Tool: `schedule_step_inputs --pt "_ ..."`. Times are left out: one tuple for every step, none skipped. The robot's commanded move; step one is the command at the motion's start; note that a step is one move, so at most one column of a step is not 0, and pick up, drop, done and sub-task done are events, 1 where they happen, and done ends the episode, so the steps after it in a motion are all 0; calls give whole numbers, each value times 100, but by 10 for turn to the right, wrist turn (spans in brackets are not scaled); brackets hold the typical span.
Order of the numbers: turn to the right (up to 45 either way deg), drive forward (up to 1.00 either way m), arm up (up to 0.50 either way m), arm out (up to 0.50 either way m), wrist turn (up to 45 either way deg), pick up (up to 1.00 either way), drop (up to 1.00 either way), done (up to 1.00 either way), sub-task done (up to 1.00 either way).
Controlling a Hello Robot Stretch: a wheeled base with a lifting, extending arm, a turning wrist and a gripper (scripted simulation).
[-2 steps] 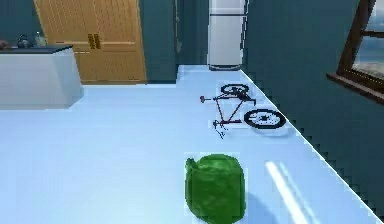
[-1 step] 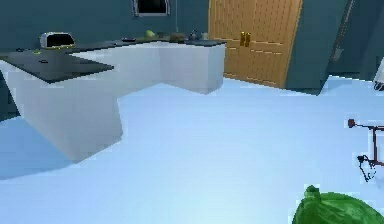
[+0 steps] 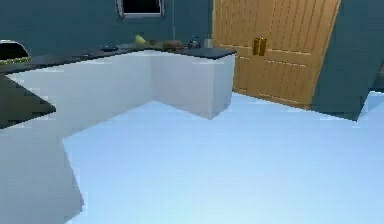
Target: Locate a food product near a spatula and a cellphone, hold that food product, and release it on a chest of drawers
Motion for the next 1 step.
schedule_step_inputs --pt "0 100 0 0 0 0 0 0 0"
